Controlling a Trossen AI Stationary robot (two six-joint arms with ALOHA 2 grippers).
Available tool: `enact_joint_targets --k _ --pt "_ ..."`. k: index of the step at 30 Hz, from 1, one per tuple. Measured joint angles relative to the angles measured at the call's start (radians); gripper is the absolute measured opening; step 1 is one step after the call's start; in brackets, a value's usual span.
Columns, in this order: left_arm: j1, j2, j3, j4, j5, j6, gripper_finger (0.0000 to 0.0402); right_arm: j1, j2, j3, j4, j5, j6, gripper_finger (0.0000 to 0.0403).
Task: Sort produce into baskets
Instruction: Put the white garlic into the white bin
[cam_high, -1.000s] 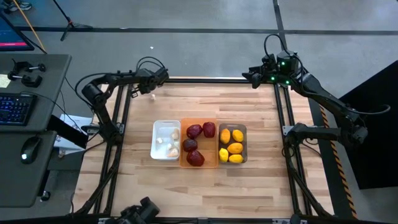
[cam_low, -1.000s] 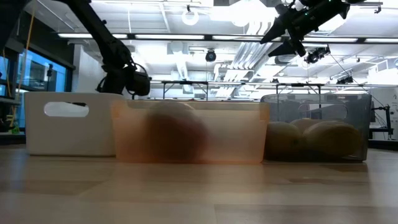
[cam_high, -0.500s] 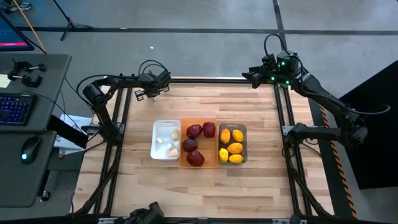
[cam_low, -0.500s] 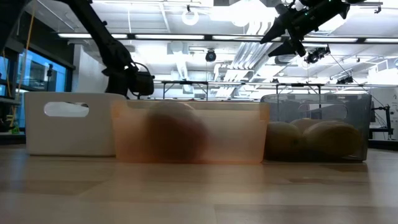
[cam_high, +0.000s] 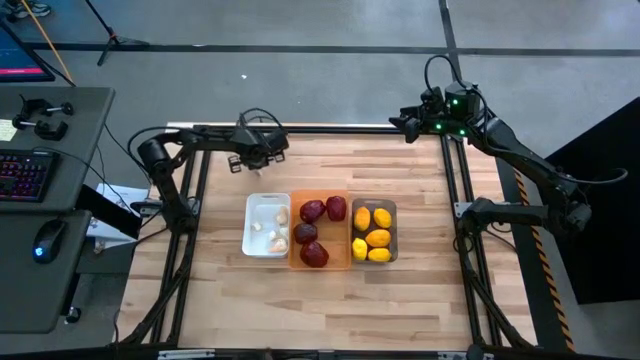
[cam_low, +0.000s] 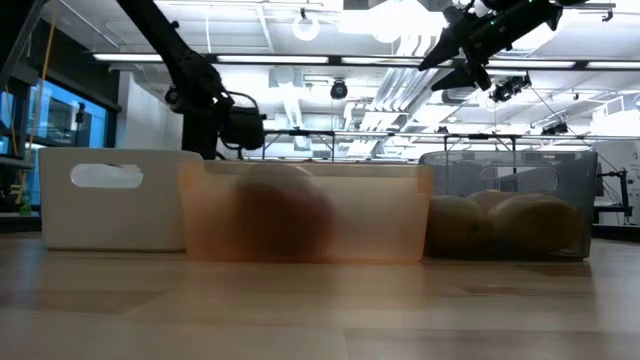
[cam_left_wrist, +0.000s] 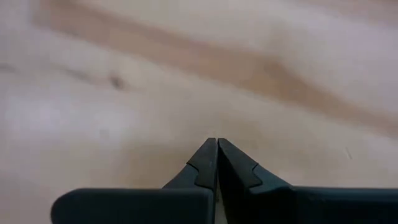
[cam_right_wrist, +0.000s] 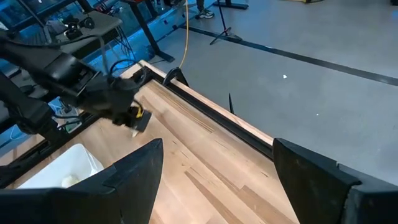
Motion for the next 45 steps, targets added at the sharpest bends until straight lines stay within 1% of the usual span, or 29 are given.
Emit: enact_joint_targets --k 3,5,6,9,11,12,15,18,20,23,27,30,33,36,39,42,43,45 --pt "-0.038 -0.018 0.013 -0.028 0.034 -0.030 0.0000 0.000 0.000 0.000 0.001 0.000 -0.030 0.0291" --pt "-0.044 -0.050 0.048 -0.064 0.017 -0.030 0.0000 0.000 0.000 0.000 0.014 0.000 -0.057 0.0291" --pt "-0.043 -0.069 0.071 -0.086 -0.014 -0.008 0.0000 0.000 0.000 0.000 0.028 0.000 -0.071 0.0291" --pt "-0.029 -0.140 0.146 -0.117 -0.097 0.152 0.0000 0.000 0.000 0.000 0.082 0.000 -0.095 0.0291" --pt "-0.012 -0.189 0.190 -0.120 -0.110 0.259 0.0000 0.000 0.000 0.000 0.114 0.000 -0.094 0.0291" --pt "-0.001 -0.212 0.209 -0.127 -0.097 0.283 0.0001 0.000 0.000 0.000 0.123 0.000 -0.095 0.0291" --pt "0.026 -0.265 0.235 -0.191 0.003 0.307 0.0012 0.000 0.000 0.000 0.118 0.000 -0.092 0.0291" --pt "0.024 -0.302 0.230 -0.280 0.085 0.345 0.0039 0.003 0.000 0.000 0.086 -0.003 -0.078 0.0291" --pt "0.016 -0.312 0.230 -0.344 0.142 0.371 0.0064 0.005 0.000 0.000 0.066 -0.006 -0.075 0.0291" --pt "-0.003 -0.311 0.229 -0.381 0.227 0.431 0.0109 0.010 0.000 0.000 0.049 -0.009 -0.036 0.0291" --pt "-0.024 -0.282 0.229 -0.359 0.321 0.568 0.0170 0.030 0.000 0.000 0.052 -0.016 0.038 0.0291" --pt "-0.013 -0.240 0.229 -0.358 0.332 0.680 0.0208 0.058 0.000 0.000 0.052 -0.017 0.107 0.0291" --pt "0.006 -0.177 0.229 -0.355 0.325 0.793 0.0235 0.096 0.000 0.000 0.051 -0.016 0.178 0.0291" --pt "0.004 -0.115 0.223 -0.345 0.325 0.882 0.0249 0.147 0.000 0.000 0.042 -0.016 0.236 0.0291" --pt "-0.010 -0.086 0.175 -0.242 0.334 0.945 0.0252 0.201 0.000 0.000 0.014 0.008 0.276 0.0291" --pt "-0.017 -0.088 0.094 -0.108 0.397 0.983 0.0253 0.252 0.000 0.000 -0.006 0.077 0.322 0.0291" --pt "-0.018 -0.092 0.070 -0.084 0.398 0.990 0.0253 0.267 0.000 0.000 -0.008 0.104 0.338 0.0291" --pt "-0.016 -0.094 0.038 -0.092 0.376 1.008 0.0253 0.292 0.000 0.000 -0.009 0.146 0.367 0.0291"
